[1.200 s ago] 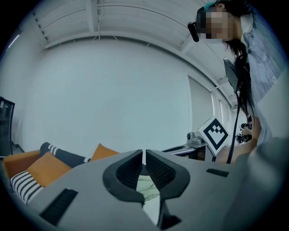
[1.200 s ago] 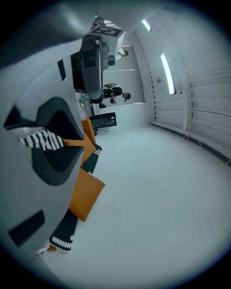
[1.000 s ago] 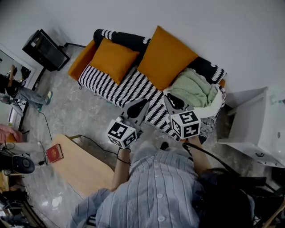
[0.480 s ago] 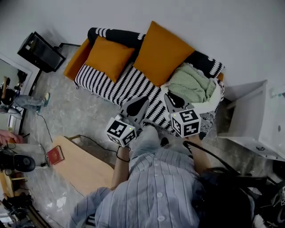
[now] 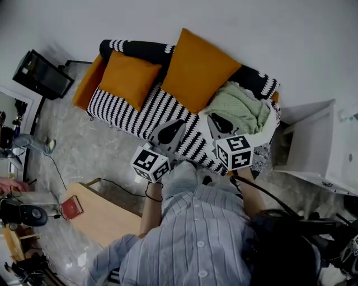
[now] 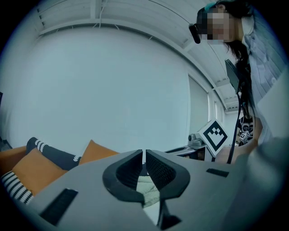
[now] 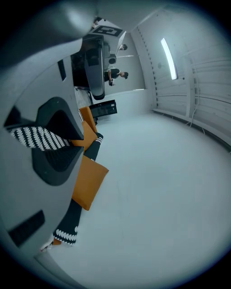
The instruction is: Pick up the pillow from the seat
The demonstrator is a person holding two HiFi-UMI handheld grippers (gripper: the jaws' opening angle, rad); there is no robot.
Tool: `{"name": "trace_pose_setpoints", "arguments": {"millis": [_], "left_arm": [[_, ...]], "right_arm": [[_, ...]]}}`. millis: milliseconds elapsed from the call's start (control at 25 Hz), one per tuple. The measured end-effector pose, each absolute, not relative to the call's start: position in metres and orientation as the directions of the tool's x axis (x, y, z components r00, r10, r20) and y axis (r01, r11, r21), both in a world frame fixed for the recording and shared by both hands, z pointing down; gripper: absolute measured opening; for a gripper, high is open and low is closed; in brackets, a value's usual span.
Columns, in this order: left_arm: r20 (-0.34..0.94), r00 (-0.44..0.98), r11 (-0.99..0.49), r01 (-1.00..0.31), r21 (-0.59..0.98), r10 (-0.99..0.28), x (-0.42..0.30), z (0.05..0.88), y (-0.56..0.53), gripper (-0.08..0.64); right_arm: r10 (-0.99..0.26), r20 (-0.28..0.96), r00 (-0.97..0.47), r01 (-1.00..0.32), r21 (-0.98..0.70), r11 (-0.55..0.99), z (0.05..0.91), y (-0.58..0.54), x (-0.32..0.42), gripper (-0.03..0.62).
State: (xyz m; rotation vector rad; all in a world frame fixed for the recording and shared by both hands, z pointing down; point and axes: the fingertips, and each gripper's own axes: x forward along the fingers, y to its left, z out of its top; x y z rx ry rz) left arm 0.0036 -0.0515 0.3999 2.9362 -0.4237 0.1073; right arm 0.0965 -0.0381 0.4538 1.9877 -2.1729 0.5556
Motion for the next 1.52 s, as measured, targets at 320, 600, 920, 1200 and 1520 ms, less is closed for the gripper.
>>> {"name": "trace_pose_setpoints", "arguments": {"millis": [320, 600, 920, 1200, 1520], "left_arm": [[0.114, 0.964, -0.953, -0.256, 0.162, -0.239, 0.019, 0.401, -0.129, 0.012], [0.123, 0.969, -0.957, -0.233, 0.174, -0.213, 0.026, 0.409, -0.189, 0.012], [0.109, 0.977, -0.951, -0.206, 0.229, -0.186, 0.030, 0.417, -0.255, 0.012], [0.185, 0.969, -0.951, -0.203, 0.235, -0.161, 0.034, 0.451, -0.314, 0.012], [0.254, 0.963, -0.963, -0.145, 0.228, -0.085, 0.060, 0.487, -0.361, 0.012]], "right_arm": [[-0.926, 0.369, -0.082, -0.980, -0.201, 0.007, 0.461, -0.104, 0.113, 0.051], [-0.913, 0.405, -0.045, -0.976, -0.214, -0.047, 0.475, -0.153, 0.124, 0.051], [-0.893, 0.451, -0.011, -0.966, -0.234, -0.106, 0.488, -0.193, 0.130, 0.051], [-0.876, 0.481, 0.033, -0.952, -0.251, -0.174, 0.504, -0.218, 0.146, 0.051], [-0.840, 0.529, 0.119, -0.927, -0.243, -0.284, 0.532, -0.228, 0.187, 0.051]]}}
